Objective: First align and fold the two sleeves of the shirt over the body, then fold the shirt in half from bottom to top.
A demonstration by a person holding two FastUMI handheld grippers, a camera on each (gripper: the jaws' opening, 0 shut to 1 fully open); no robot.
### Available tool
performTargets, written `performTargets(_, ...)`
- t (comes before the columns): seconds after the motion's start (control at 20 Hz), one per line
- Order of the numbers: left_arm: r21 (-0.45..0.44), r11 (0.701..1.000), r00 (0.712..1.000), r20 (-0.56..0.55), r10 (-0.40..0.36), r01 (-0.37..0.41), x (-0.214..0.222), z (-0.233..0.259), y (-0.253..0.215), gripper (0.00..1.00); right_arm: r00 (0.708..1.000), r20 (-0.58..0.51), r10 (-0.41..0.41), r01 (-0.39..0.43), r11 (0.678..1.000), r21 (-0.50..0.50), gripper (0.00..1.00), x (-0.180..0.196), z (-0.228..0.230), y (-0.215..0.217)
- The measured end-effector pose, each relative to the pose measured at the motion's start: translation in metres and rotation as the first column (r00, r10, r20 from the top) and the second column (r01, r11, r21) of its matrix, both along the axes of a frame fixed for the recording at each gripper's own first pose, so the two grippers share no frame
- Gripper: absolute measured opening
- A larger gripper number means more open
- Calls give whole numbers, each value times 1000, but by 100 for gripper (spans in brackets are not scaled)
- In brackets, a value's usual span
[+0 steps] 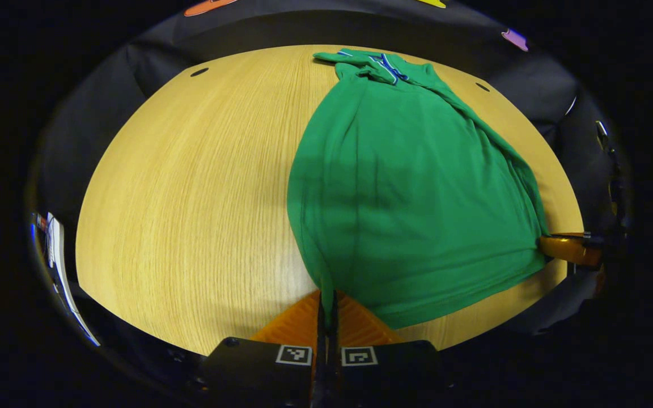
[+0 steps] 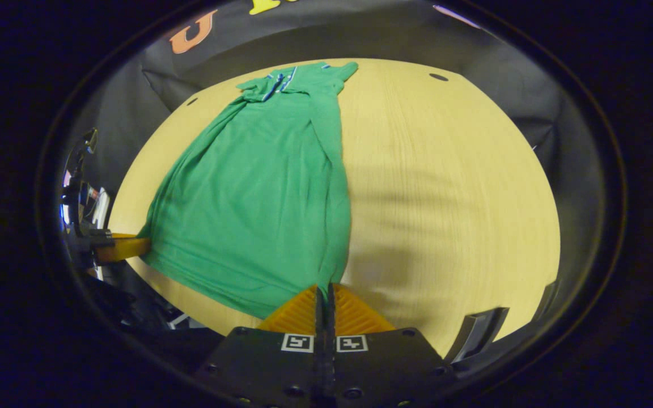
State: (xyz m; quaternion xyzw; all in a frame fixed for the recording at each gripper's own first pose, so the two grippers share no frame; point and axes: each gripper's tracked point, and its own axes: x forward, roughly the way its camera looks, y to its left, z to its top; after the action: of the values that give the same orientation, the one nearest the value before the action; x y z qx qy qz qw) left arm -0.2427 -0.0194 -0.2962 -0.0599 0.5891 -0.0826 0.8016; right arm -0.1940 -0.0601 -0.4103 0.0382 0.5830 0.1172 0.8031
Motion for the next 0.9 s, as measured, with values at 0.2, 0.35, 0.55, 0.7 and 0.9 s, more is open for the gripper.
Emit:
performTargets(0.2, -36, 998, 997, 69, -42, 45, 14, 28, 3, 6, 996, 78, -35, 31, 998, 50, 0, 20, 25, 1)
performTargets(0.35, -60, 996, 984, 167, -56, 67, 46, 56, 9, 6, 989, 137, -53, 42, 996, 85, 0, 47, 48, -1)
performTargets(0.55, -46, 995, 952, 296, -73, 91, 96, 101, 15, 6, 971, 229, -68, 44, 993, 109, 2, 94, 90, 0)
performTargets(0.7, -52, 994, 927, 367, -69, 95, 128, 125, 11, 6, 949, 305, -77, 40, 991, 125, 0, 132, 126, 0)
performTargets(0.9, -30, 996, 881, 470, -59, 82, 180, 157, 15, 6, 923, 374, -97, 45, 988, 146, 0, 176, 164, 0)
